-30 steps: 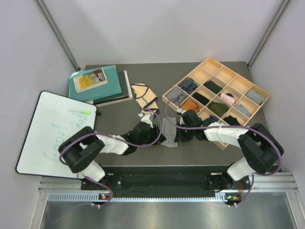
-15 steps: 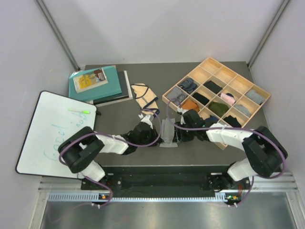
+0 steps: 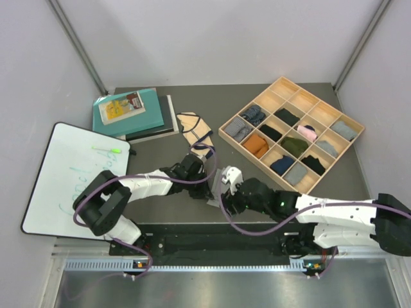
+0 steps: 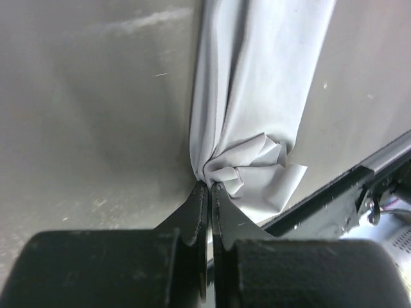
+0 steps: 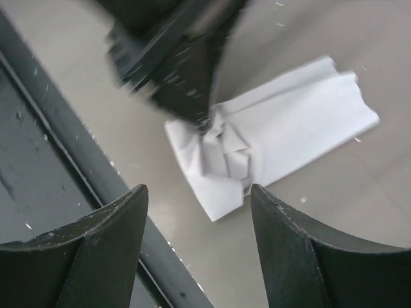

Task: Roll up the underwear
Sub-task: Roll the underwear to the center of the board.

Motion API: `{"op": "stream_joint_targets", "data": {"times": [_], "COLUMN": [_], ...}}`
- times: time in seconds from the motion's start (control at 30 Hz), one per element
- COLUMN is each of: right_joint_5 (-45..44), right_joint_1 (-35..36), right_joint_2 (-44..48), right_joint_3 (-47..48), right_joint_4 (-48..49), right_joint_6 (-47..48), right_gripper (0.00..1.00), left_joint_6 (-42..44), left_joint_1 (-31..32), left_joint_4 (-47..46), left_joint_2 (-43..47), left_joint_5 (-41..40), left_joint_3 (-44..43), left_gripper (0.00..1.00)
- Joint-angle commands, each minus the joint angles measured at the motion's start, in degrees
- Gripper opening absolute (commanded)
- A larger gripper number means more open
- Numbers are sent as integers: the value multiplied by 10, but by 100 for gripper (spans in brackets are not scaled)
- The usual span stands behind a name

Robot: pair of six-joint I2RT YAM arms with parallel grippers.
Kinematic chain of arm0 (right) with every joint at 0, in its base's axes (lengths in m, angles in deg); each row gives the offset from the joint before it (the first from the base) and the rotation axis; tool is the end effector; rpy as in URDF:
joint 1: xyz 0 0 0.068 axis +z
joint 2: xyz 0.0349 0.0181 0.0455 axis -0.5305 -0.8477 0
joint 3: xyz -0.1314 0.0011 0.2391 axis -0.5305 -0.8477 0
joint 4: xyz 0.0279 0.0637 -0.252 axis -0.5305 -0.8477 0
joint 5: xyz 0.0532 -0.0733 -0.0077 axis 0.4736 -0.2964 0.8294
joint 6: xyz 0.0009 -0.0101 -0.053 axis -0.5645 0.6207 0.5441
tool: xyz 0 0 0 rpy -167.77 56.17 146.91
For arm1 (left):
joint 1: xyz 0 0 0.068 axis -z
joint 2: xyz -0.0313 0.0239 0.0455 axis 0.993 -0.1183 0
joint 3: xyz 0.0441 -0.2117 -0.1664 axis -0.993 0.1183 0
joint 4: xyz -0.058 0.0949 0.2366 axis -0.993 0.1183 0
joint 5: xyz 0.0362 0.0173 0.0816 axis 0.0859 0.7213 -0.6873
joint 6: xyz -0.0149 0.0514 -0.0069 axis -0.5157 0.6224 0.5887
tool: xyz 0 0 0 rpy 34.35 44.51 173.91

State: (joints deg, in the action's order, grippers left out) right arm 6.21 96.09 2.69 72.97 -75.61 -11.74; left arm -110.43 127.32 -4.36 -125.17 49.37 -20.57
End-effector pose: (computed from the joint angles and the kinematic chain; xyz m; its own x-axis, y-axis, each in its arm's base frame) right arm 0.1042 0.2043 0.2138 -0.4200 -0.3781 -0.8250 -0.7773 0.6191 0.1120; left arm 0.1905 -0.1963 0.1452 -0.9650 -0.0837 -0.2486 0.0759 0.8181 -0.5700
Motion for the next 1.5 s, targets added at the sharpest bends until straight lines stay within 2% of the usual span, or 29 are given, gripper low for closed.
{"op": "stream_joint_targets", "data": {"times": [0.0,0.27,0.47,1.07,1.37,1.47], "right_joint_5": [-106,-234,-269,-281,-274,-262], "right_joint_1": [85,211,224,226,213,208], "right_joint_2": [1,-98,-181,-267,-293,-291], "right_joint_3": [-25,-9,18,39,46,47], "right_joint_4": [89,136,153,165,159,151], "right_joint_6": [71,97,97,104,96,97], "right_gripper": [65,64,61,50,32,16], "left_joint_6": [27,34,30,37,37,36], "left_joint_1": [-28,-62,-74,-87,-88,-88], "left_joint_4": [75,99,99,112,108,105], "left_joint_2": [-20,-40,-49,-54,-53,-51], "left_joint_5": [84,142,175,211,228,232], "left_joint_3": [-35,-37,-33,-35,-28,-28], "left_gripper": [0,0,0,0,0,0]}}
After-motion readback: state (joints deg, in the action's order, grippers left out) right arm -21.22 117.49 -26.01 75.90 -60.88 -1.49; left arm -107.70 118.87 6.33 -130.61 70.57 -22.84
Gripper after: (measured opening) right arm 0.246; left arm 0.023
